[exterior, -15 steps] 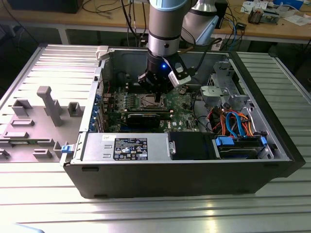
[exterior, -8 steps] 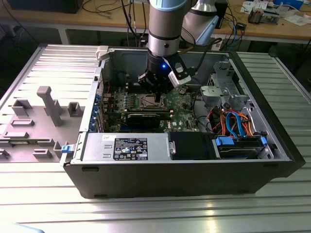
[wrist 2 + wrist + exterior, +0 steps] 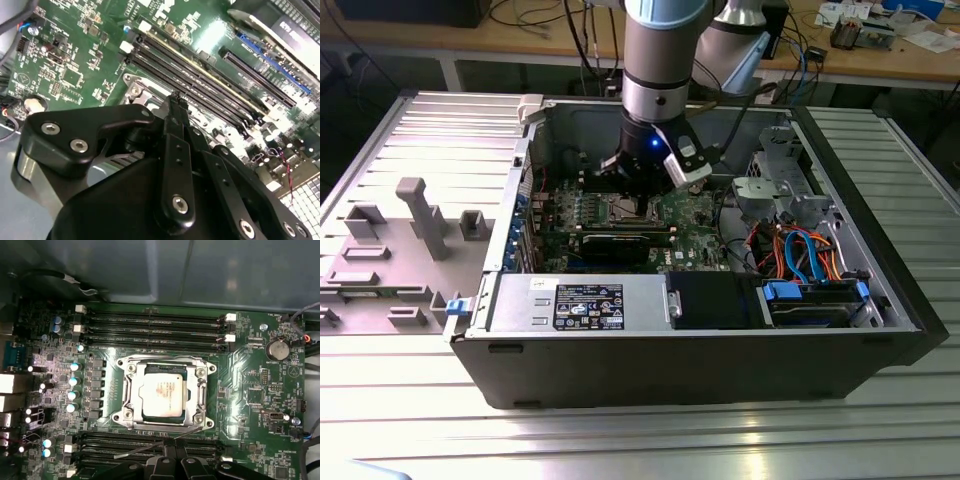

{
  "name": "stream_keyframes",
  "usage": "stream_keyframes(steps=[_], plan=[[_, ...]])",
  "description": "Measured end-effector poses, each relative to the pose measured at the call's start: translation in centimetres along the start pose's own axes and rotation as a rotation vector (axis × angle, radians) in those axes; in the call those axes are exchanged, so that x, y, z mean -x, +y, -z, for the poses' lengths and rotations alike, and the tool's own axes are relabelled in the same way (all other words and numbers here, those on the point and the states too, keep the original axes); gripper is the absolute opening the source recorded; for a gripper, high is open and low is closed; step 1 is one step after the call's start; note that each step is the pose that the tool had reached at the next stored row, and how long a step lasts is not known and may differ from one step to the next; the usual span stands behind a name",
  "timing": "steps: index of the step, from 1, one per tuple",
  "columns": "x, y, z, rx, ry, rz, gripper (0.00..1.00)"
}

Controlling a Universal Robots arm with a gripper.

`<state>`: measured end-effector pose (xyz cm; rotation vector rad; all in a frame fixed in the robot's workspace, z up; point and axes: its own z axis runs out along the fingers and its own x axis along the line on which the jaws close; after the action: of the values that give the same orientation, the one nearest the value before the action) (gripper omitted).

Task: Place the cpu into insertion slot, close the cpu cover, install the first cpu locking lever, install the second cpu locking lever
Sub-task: 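Install the second cpu locking lever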

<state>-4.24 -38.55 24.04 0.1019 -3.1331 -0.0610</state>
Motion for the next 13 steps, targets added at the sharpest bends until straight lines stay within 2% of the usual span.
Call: stream_keyframes(steps=[2,4,5,6,8,13], plan=[[-0.27,-0.14,-0.19,0.0013,0.0049,0.0,0.11],[-0.56,-0.14,-0.42,0.0013,0.0061,0.0,0.11],[-0.71,-0.14,-0.65,0.0064,0.0101,0.0,0.11],[-0.72,-0.15,-0.96,0.0206,0.0154,0.0,0.11],[-0.72,-0.16,-1.37,0.0398,0.0226,-0.001,0.11],[-0.73,-0.17,-1.49,0.0456,0.0249,-0.001,0.11]])
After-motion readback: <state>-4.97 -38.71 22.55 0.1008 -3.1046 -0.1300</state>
